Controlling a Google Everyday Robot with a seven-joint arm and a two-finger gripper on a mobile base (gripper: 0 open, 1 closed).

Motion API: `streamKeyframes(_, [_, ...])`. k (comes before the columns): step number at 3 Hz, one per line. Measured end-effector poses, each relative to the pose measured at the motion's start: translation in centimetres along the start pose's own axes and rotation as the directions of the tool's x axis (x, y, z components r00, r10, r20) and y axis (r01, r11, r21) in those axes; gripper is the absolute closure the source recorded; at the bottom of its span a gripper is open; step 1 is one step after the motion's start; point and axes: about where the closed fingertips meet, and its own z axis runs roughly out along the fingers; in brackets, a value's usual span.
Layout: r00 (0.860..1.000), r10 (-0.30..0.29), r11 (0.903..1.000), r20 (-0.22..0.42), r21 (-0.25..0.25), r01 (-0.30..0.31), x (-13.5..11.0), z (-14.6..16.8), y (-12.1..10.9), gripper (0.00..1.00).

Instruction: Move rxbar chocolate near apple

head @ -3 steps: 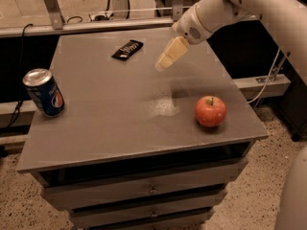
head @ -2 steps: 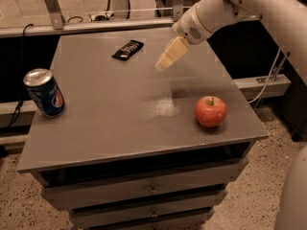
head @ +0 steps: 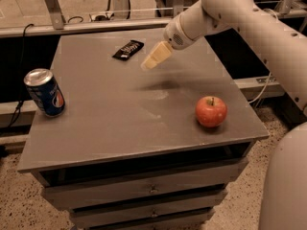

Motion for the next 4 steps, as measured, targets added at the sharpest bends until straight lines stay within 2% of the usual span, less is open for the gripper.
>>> streamKeyframes(1, [0.999,0.029,0.9993,0.029,0.025,-0.030,-0.4,3.3,-1.3,0.00])
streamKeyframes(3, [0.993,0.066,0.9971,0.096,0.033,-0.069,-1.7,10.8,-3.5,0.00])
streamKeyframes(4, [0.990,0.077,0.9950,0.119,0.054,-0.084,-2.1,12.9,-5.2,0.00])
